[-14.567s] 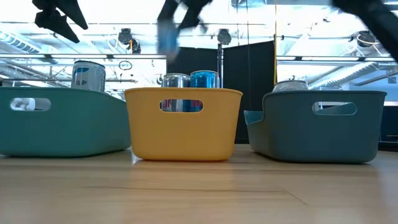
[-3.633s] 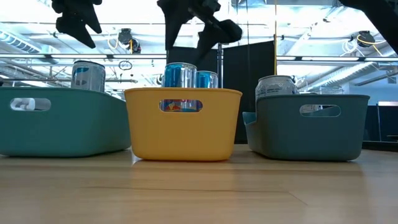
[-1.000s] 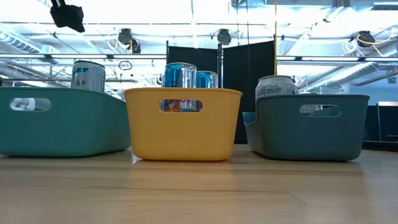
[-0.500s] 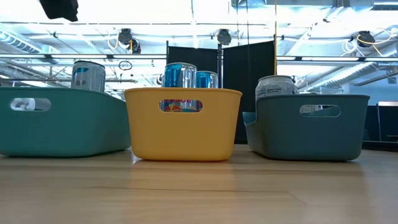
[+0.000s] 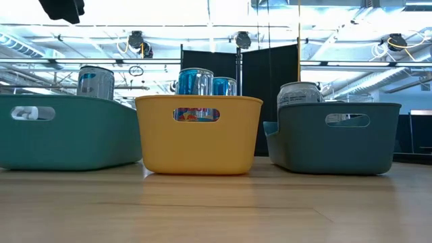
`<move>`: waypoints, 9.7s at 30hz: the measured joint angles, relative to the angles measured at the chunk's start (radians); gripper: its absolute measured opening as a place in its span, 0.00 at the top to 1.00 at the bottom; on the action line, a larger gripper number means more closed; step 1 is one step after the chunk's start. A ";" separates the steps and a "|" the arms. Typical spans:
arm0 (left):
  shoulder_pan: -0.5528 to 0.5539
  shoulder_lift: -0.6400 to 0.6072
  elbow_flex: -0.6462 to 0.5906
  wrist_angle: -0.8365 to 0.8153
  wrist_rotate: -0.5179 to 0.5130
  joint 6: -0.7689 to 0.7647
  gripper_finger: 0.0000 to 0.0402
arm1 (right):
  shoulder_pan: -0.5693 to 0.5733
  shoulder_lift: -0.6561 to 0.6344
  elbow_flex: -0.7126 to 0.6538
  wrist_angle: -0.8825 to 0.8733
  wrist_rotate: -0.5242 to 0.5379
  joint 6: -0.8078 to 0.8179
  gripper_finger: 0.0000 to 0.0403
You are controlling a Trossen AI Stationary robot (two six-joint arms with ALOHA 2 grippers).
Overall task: Sort soda cans
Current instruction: Move the bottom left black can to the lower middle of the table, then move the bottom black can to the lower middle of the table
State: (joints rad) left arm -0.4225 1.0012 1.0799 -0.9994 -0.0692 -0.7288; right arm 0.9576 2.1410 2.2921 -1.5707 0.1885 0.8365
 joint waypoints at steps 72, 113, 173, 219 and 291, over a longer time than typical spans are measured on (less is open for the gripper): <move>-0.033 -0.001 0.000 0.022 -0.026 -0.025 0.12 | -0.435 -0.151 -0.362 0.262 -0.184 -0.183 0.40; -0.032 0.000 0.000 0.022 -0.026 -0.024 0.12 | -0.533 0.139 0.008 0.037 -0.091 -0.141 0.26; -0.033 0.000 0.000 0.022 -0.026 -0.023 0.12 | -0.165 -0.185 -0.182 0.001 0.176 0.602 0.22; -0.032 0.000 0.000 0.023 -0.097 -0.023 0.12 | 0.048 -0.511 -0.835 0.288 -0.295 1.247 0.22; -0.032 0.000 0.000 0.073 -0.091 -0.049 0.12 | -0.389 0.143 0.052 0.040 -0.189 0.480 0.40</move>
State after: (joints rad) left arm -0.4549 1.0010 1.0801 -0.9264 -0.1600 -0.7780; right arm 0.5686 2.2842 2.3440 -1.5309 -0.0008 1.3168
